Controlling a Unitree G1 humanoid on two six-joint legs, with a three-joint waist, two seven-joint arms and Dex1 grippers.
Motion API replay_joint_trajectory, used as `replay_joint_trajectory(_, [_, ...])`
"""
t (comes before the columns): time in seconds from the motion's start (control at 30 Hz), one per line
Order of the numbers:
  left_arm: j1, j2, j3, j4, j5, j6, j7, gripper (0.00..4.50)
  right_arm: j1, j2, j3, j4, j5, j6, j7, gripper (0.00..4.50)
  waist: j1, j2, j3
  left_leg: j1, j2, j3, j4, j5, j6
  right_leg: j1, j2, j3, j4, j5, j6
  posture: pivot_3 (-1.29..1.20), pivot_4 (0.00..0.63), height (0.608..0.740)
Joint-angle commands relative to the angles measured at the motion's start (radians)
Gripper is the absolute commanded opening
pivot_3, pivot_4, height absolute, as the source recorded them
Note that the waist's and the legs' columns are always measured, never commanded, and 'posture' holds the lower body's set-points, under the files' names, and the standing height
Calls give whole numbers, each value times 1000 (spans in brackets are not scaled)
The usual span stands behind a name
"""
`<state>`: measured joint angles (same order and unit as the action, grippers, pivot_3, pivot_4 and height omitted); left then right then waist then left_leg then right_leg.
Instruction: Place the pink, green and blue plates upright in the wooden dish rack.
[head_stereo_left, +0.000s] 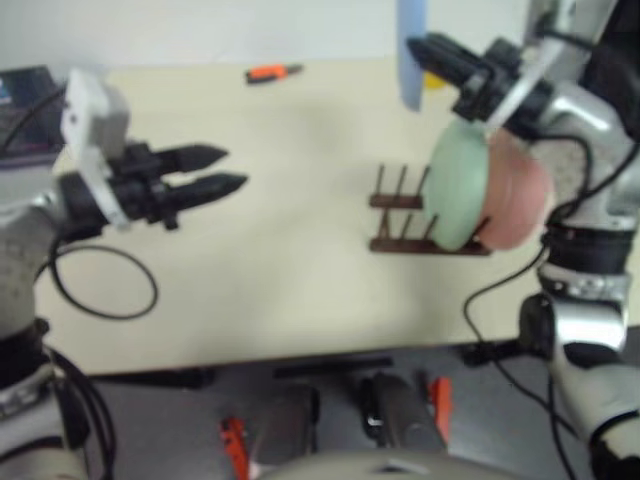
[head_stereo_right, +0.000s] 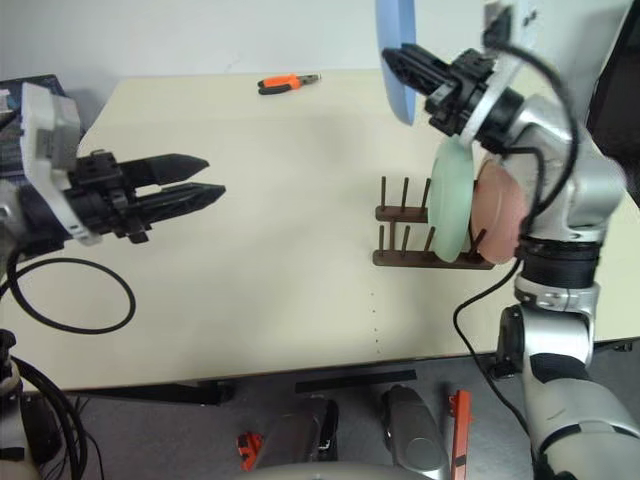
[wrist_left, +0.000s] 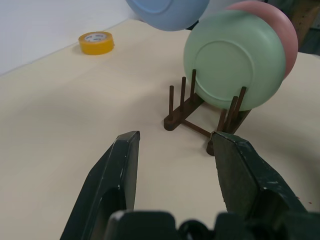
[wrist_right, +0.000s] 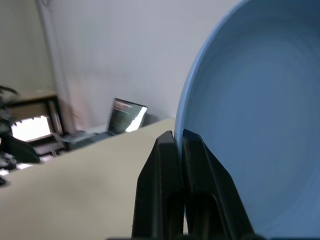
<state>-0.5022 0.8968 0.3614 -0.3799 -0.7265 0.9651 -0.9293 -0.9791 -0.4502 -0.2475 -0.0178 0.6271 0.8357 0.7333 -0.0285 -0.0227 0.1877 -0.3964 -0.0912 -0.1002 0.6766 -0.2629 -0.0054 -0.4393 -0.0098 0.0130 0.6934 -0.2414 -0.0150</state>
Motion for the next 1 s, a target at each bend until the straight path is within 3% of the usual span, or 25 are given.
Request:
replay_joint_trajectory(0.03, [11,-6,-25,-12,-17,-40,-4,2478,2,-45,-111,-134,195,184,-60,0,0,0,0,0,0,0,-1,0,0,0,0,0,-1,0,0,0,150,740])
replay_joint_trajectory(0.4, [-3,-42,-104,7,-28,-71,15,2478,110,-3,-195,-293,501,408,-349,0,-1,0,0,-2,1,1,-1,1,2,0,0,0,-4,0,1,0,150,740])
replay_joint_trajectory(0.67, [19,-51,-107,-7,-47,-65,31,2478,178,-22,-187,-315,644,416,-504,0,-1,0,0,-3,1,1,-2,2,5,2,0,0,-11,4,5,0,150,740])
replay_joint_trajectory(1.0, [26,-47,-110,-3,-51,-67,37,2478,248,-76,-149,-315,754,398,-591,0,0,0,0,-3,1,2,-2,3,6,3,0,1,-13,4,6,0,150,740])
